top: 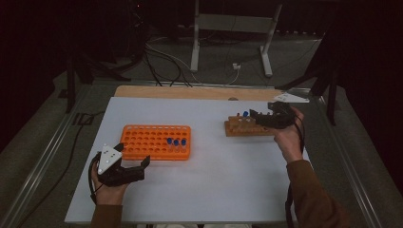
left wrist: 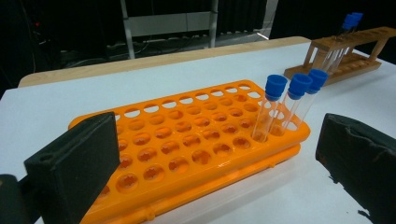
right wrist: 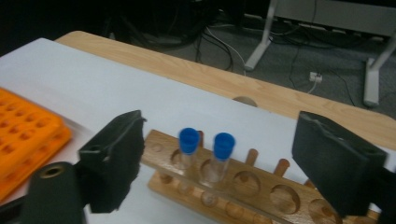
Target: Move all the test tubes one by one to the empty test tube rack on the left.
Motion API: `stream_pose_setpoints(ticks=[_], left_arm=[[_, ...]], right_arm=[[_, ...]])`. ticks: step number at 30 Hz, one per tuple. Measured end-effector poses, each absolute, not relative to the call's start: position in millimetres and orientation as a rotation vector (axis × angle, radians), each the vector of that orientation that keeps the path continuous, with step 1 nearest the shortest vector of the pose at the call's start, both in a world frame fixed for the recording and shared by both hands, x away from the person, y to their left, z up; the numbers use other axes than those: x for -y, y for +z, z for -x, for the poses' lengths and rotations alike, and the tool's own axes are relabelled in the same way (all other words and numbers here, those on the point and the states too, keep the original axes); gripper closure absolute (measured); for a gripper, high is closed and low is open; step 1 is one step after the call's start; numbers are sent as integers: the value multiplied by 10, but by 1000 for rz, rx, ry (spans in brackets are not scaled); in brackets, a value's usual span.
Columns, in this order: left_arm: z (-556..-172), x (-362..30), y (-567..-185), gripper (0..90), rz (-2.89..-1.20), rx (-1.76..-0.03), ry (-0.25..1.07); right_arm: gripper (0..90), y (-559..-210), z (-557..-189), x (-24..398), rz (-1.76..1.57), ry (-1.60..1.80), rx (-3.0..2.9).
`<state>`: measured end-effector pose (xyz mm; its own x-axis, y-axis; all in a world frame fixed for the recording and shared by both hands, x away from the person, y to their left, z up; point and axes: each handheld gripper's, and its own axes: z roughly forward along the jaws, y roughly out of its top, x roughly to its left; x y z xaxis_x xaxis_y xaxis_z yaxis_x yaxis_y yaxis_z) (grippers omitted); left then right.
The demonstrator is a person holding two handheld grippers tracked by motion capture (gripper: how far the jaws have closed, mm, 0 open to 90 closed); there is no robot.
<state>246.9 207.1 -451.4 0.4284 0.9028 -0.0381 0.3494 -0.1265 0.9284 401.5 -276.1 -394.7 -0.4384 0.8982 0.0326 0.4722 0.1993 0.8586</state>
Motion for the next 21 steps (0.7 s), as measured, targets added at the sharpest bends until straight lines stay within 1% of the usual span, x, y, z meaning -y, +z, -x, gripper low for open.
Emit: stream_pose_setpoints(ticks=[8, 17, 21], left_arm=[[-2470, -2064, -4514, 8, -1690, -1100, 695], [-2470, -2072, -4519, 8, -1689, -1101, 695], [-2466, -2078, -4521, 8, -1688, -1103, 696]], right_arm=[[435, -4076, -4149, 2779, -1319, 1162, -1987], [604, -4246, -4275, 2749, -1394, 1156, -2012], [651, -4321, -4310, 2720, -1406, 1135, -2041]])
